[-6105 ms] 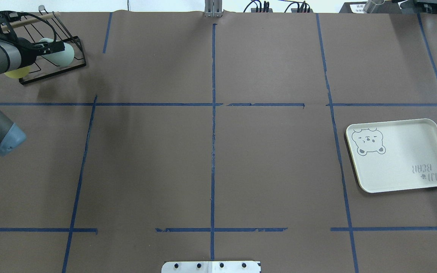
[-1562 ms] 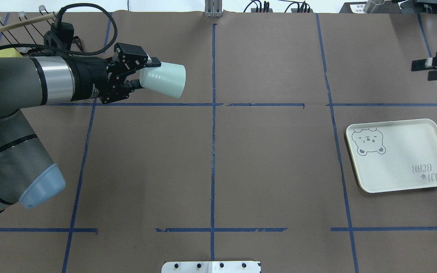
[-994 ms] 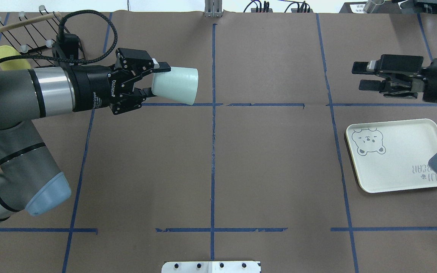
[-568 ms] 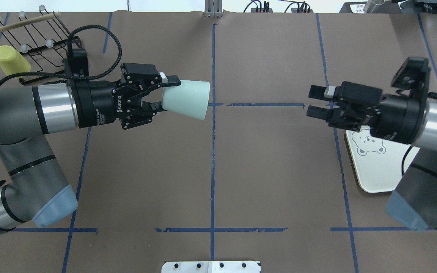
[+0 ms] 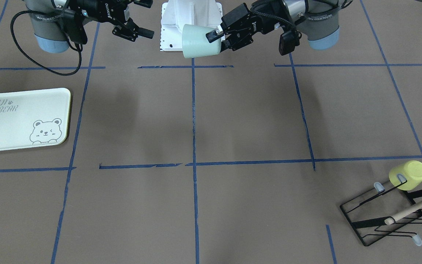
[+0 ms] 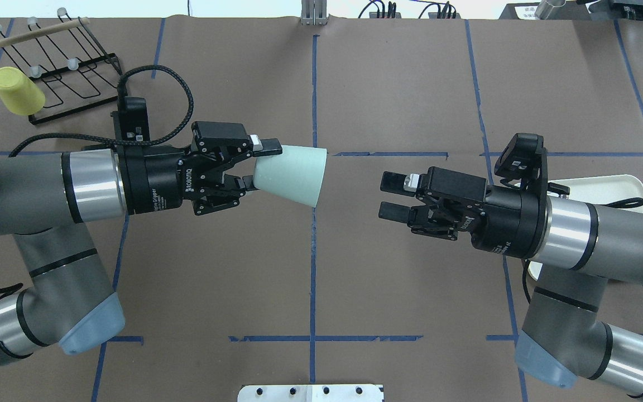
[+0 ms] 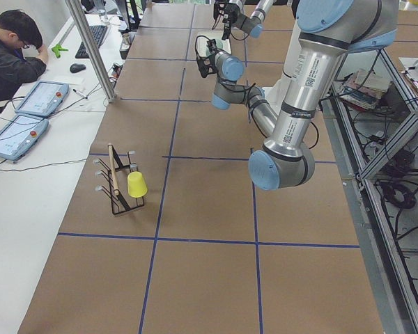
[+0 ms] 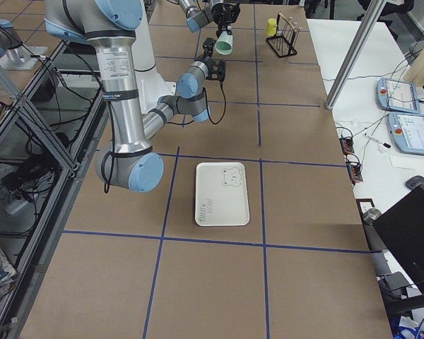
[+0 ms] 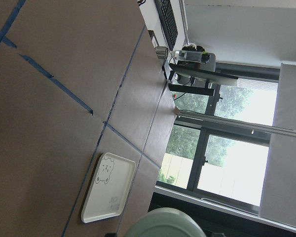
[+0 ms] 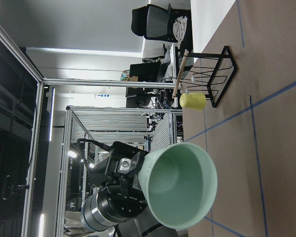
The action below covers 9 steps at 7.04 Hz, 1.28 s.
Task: Left arm grabs green cup and hands to right arm on tray
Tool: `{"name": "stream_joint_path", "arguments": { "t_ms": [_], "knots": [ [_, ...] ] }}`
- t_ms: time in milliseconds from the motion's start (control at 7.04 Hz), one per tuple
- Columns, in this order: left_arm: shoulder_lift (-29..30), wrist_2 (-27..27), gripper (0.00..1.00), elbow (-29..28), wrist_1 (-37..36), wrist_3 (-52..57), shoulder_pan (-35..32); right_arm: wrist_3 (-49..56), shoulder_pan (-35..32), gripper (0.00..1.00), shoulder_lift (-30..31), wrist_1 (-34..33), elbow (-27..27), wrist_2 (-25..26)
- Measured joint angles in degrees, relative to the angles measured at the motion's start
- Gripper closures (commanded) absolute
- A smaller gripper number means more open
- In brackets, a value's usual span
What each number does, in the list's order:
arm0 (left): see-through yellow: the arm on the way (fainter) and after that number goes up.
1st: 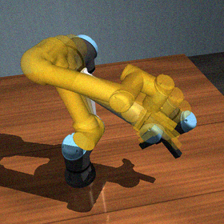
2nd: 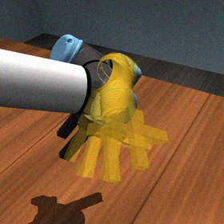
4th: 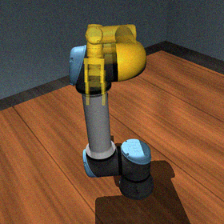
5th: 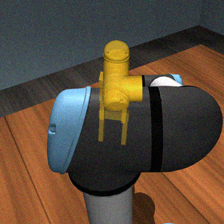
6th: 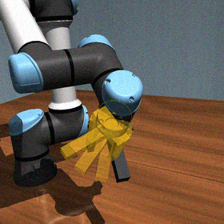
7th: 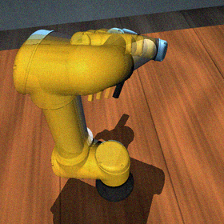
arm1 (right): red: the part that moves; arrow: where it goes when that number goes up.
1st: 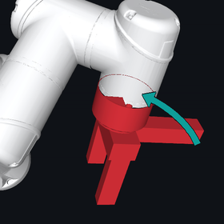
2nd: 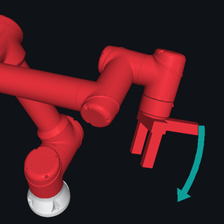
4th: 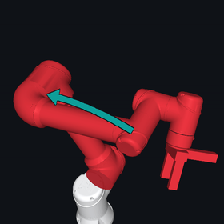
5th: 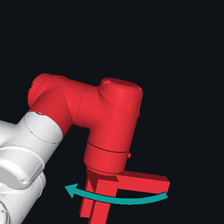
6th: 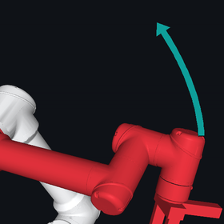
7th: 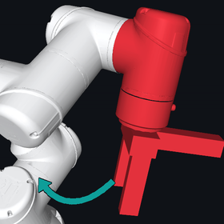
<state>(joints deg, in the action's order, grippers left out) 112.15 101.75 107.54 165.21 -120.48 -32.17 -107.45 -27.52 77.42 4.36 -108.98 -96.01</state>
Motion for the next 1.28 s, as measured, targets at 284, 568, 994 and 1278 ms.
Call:
{"name": "stream_joint_path", "arguments": {
  "t_ms": [284,568,994,1278],
  "knots": [
    [0.85,0.03,0.75,-0.07,0.10,0.09,2.17,-0.97,0.22,0.00,-0.67,-0.07,0.37,0.03],
    [2.09,-0.05,0.74,-0.79,0.11,0.17,3.98,-1.15,0.27,0.00,-0.86,-0.09,0.42,0.03],
    [2.75,-0.14,0.74,-1.17,0.11,0.00,4.59,-1.18,0.28,0.00,-2.27,-0.20,0.55,0.08],
    [3.03,-0.25,0.74,-1.14,0.11,-0.07,5.61,-1.17,0.28,0.00,-2.67,-0.40,0.73,0.08]
  ]
}}
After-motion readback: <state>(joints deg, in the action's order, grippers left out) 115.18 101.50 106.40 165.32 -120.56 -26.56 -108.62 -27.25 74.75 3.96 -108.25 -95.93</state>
